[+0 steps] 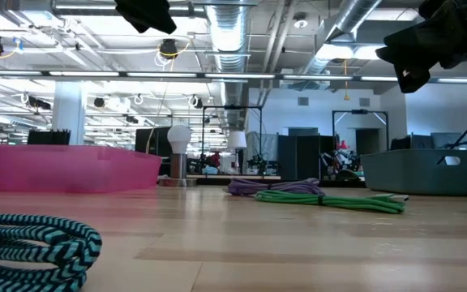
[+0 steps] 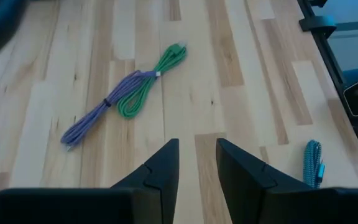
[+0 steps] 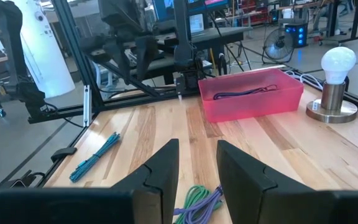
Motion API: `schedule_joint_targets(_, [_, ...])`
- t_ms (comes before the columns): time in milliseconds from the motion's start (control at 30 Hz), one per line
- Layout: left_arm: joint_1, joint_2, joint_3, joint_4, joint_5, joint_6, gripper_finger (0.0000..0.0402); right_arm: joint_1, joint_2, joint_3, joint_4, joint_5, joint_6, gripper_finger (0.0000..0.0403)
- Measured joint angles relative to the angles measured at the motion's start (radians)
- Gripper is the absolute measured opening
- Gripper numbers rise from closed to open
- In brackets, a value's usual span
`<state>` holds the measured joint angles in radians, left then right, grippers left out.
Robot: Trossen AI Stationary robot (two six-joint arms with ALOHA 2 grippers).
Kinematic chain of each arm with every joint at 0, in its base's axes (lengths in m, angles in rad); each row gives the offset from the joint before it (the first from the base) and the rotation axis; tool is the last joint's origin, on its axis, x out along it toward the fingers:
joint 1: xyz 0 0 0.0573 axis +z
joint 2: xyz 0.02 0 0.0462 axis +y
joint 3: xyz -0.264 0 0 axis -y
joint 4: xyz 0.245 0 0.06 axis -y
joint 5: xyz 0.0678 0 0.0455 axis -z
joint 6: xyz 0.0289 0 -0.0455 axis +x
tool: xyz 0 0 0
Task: Pick & Place USB Port
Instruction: Put the purple charger cable into the blue bin
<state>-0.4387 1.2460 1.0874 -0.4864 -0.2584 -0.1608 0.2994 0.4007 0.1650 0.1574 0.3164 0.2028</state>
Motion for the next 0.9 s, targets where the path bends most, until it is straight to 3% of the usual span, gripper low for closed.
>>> schedule_joint_targets(133, [-0.009,-0.018,0.0,0.008,0.0,0.01,0.0106,0.001,0.0,0.0,0.0,-0.002,0.0,0.0102])
schedule_joint_targets(267, [-0.02,-0.07,-0.001,0.005,-0.004,0.143,0.0106,0.001,0.0,0.0,0.0,-0.002,0.0,0.0102])
schedule_joint_targets(433, [-0.027,-0.223,-0.044,0.01,-0.04,0.241,0.0084,-0.012,0.0,0.0,0.018,0.006,0.0,0.0102])
schedule_joint_targets(700, [-0.027,-0.558,-0.317,0.137,-0.067,0.208,0.0021,-0.04,0.022,0.0,0.015,0.001,0.118,0.0102])
schedule_joint_targets(900, [-0.027,-0.763,-0.537,0.232,-0.069,0.205,0.0006,-0.059,0.134,0.049,0.014,0.006,0.128,0.0102])
